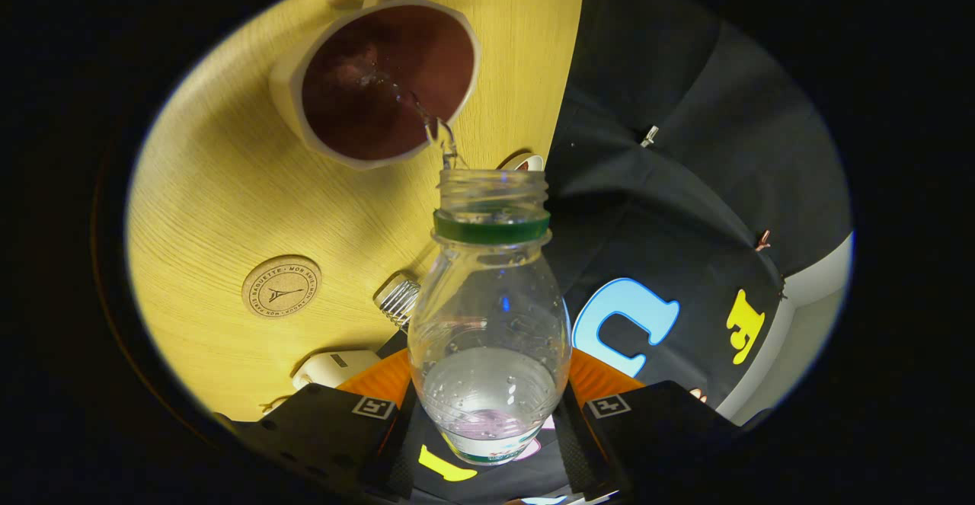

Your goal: Take the bottle from table, then pour the juice into the cup, finally place the bottle on the coaster

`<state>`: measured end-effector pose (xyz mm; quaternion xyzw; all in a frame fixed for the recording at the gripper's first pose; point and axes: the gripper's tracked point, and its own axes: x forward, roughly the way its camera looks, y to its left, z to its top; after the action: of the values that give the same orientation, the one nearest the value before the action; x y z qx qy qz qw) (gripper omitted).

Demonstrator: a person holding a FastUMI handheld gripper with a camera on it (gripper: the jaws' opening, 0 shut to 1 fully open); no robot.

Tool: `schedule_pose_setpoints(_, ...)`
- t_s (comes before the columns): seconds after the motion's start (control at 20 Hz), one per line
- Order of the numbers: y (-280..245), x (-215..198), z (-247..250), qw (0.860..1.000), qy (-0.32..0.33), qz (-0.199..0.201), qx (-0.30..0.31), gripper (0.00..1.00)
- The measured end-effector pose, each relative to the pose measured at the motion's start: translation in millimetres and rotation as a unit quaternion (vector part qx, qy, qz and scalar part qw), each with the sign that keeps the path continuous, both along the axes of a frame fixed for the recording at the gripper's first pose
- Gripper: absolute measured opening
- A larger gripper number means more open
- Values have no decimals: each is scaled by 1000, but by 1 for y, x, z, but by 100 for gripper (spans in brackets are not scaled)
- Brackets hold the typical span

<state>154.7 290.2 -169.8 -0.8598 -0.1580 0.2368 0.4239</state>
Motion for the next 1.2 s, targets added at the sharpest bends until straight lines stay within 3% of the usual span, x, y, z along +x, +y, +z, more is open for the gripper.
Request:
schedule_pose_setpoints(0.45,8,-2,0,999,-13,28,-22,75)
schedule_pose_setpoints(0.8,1,2,0,999,-11,23,-19,75)
schedule_pose_setpoints(1.2,-16,3,-3,992,72,-61,82,76)
